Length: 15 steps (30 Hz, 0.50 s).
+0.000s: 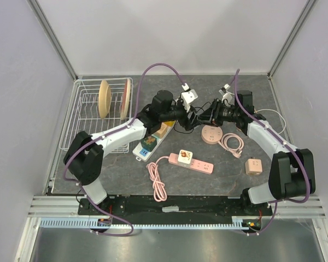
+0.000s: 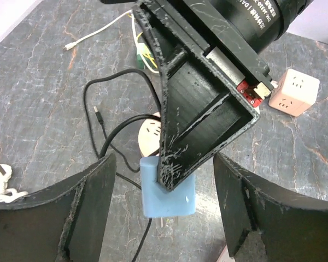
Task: Insert the plug
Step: Adjust the plug.
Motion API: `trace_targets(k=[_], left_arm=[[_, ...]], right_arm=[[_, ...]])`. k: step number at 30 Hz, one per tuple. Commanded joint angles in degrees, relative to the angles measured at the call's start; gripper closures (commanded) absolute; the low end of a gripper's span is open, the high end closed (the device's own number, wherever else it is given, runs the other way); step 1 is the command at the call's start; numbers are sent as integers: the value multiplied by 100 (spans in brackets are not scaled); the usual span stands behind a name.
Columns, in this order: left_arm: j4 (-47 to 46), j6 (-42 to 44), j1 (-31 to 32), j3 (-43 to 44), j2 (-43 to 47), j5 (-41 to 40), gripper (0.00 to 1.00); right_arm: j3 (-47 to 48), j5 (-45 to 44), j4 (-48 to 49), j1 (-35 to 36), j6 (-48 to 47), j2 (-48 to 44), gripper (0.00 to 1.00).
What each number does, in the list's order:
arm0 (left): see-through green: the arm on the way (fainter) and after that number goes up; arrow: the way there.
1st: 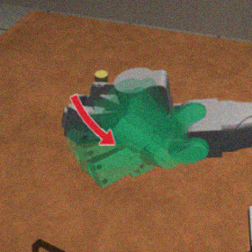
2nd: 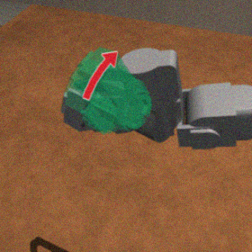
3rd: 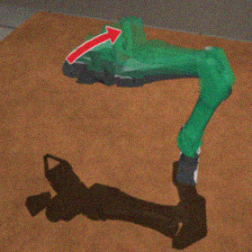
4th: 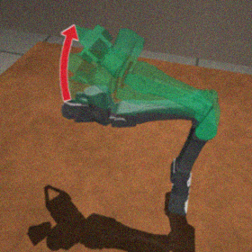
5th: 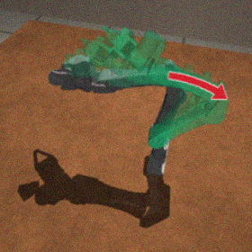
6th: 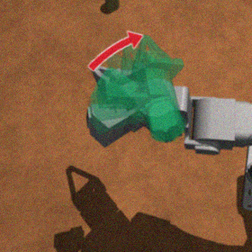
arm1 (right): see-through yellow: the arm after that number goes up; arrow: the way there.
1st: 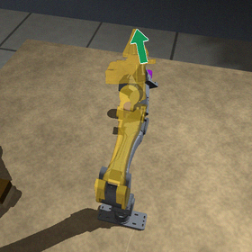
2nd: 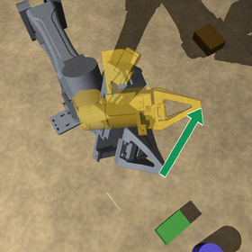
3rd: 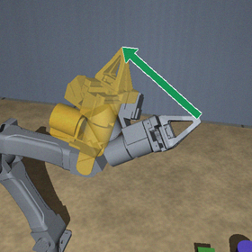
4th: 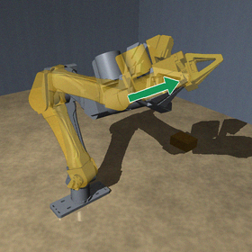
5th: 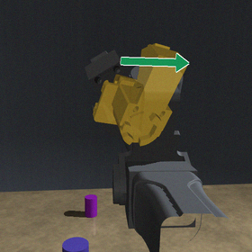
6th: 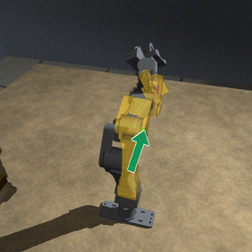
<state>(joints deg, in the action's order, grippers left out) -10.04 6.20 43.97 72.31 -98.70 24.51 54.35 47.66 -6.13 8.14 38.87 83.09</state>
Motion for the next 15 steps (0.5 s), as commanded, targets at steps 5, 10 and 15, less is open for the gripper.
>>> trace_targets(k=[5,10,15], left_arm=[[-428,-373,-476,-112,360,-130,23],[-43,-891,-582,300,-17,-1149,23],[13,-858,-582,286,174,-713,24]], right_arm=[[76,-29,-468,21,-749,-346,100],[50,33,-538,21,-802,-372,100],[41,-125,-565,21,-732,-399,100]])
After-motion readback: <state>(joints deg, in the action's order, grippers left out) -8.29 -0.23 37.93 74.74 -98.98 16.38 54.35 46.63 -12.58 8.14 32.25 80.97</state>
